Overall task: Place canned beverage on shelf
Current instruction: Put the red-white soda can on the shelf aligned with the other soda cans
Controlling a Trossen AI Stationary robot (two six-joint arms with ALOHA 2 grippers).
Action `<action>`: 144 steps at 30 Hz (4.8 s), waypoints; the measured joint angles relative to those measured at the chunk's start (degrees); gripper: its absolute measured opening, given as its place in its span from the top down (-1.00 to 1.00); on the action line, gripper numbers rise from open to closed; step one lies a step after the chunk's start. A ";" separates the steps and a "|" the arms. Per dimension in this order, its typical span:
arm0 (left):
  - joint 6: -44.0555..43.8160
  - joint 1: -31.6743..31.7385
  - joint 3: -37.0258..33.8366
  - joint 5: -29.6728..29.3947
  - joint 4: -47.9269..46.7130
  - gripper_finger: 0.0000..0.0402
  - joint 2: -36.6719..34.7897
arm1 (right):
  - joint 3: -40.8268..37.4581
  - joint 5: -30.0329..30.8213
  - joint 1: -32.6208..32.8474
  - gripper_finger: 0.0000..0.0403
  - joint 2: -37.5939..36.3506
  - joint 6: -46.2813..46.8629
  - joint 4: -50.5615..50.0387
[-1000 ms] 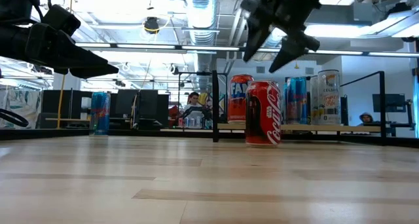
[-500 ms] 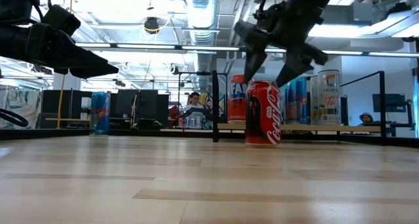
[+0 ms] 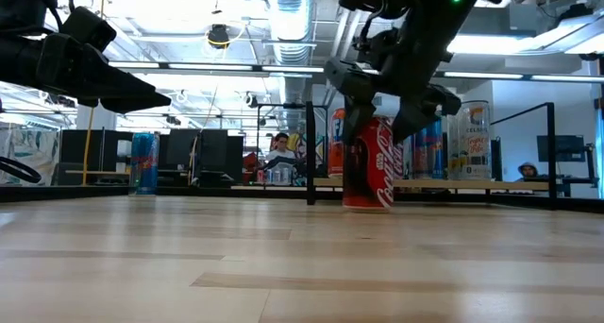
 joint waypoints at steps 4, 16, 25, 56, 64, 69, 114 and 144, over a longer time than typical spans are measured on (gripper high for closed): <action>0.00 0.00 0.00 0.00 0.01 -0.82 0.00 | -0.06 -0.20 0.03 -0.61 -1.24 -0.05 -1.47; 0.00 0.00 0.01 0.00 0.01 -0.82 0.00 | -0.11 5.30 -3.17 -0.61 -12.66 2.83 -15.97; 0.00 0.00 0.00 0.00 0.03 -0.82 0.00 | -0.49 5.26 -12.56 -0.61 -12.82 -5.26 -11.85; 0.00 0.00 0.00 0.00 0.03 -0.82 0.00 | -6.91 4.75 -19.98 -0.80 -12.64 -9.13 1.07; 0.00 0.00 0.01 0.00 0.02 -0.82 0.00 | -6.82 4.51 -19.98 -0.81 -12.62 -11.20 0.81; 0.00 0.00 0.01 0.00 0.03 -0.82 0.00 | -5.60 4.55 -20.08 -0.82 -12.62 -12.48 0.78; 0.00 0.00 0.00 0.00 0.03 -0.82 -0.01 | 4.50 -3.19 -17.08 0.85 -12.62 -21.04 -8.71; 0.00 0.00 0.01 0.00 0.03 -0.82 0.00 | 4.44 -6.29 -18.93 0.91 -12.25 -25.54 -11.14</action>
